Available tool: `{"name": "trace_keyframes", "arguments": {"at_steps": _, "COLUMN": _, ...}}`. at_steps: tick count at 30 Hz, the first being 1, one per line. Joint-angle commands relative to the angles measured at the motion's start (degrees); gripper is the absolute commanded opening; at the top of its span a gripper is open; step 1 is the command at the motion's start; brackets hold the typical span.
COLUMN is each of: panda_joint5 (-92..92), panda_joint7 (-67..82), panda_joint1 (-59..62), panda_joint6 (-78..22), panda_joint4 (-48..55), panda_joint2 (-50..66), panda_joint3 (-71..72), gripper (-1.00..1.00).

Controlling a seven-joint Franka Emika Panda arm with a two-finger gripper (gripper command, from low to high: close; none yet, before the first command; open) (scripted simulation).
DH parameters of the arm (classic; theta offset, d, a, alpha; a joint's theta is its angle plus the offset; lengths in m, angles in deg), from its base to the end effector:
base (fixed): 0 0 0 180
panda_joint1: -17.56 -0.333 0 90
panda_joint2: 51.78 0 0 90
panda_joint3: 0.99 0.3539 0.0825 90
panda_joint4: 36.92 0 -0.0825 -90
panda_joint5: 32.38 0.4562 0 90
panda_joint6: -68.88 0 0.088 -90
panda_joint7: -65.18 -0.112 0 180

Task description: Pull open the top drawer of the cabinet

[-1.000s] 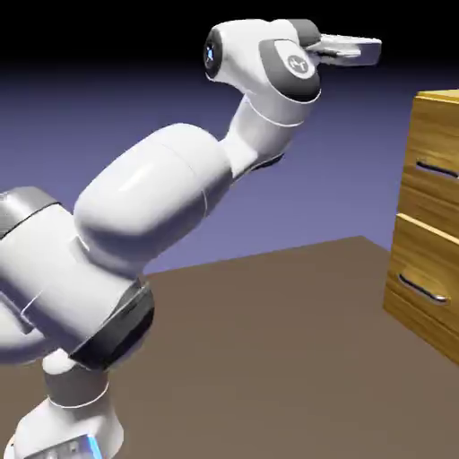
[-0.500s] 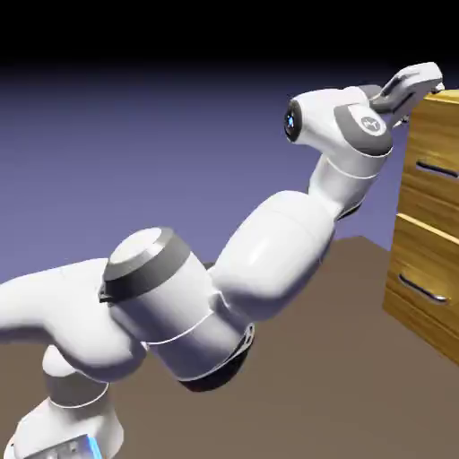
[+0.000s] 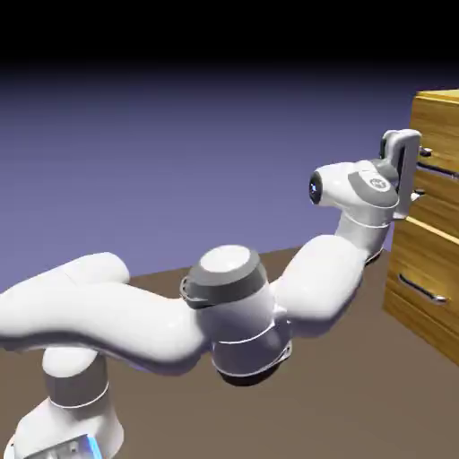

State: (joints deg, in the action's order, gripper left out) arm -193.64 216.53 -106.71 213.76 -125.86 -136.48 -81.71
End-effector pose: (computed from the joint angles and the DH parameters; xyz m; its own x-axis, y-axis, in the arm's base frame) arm 0.7949 0.0236 0.4852 0.0006 -0.7065 -0.7077 -0.0009 0.7077 -0.7065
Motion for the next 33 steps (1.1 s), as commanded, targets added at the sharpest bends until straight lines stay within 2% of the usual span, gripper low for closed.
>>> {"name": "trace_keyframes", "arguments": {"at_steps": 1, "panda_joint5": 0.1, "panda_joint7": 0.4, "panda_joint1": -1.3, "panda_joint6": 0.8, "panda_joint4": 2.1, "panda_joint2": 0.0, "panda_joint3": -0.1, "gripper": 0.0}}
{"name": "trace_keyframes", "arguments": {"at_steps": 5, "panda_joint5": 0.5, "panda_joint7": 1.8, "panda_joint1": -5.5, "panda_joint6": 3.4, "panda_joint4": 9.0, "panda_joint2": -0.1, "panda_joint3": -0.6, "gripper": 0.0}}
{"name": "trace_keyframes", "arguments": {"at_steps": 6, "panda_joint5": 0.5, "panda_joint7": 1.8, "panda_joint1": -5.5, "panda_joint6": 3.4, "panda_joint4": 9.0, "panda_joint2": -0.1, "panda_joint3": -0.6, "gripper": -1.0}}
{"name": "trace_keyframes", "arguments": {"at_steps": 33, "panda_joint5": 2.1, "panda_joint7": -5.4, "panda_joint1": 30.0, "panda_joint6": -15.1, "panda_joint4": -45.0, "panda_joint2": -1.3, "panda_joint3": 6.4, "gripper": -1.0}}
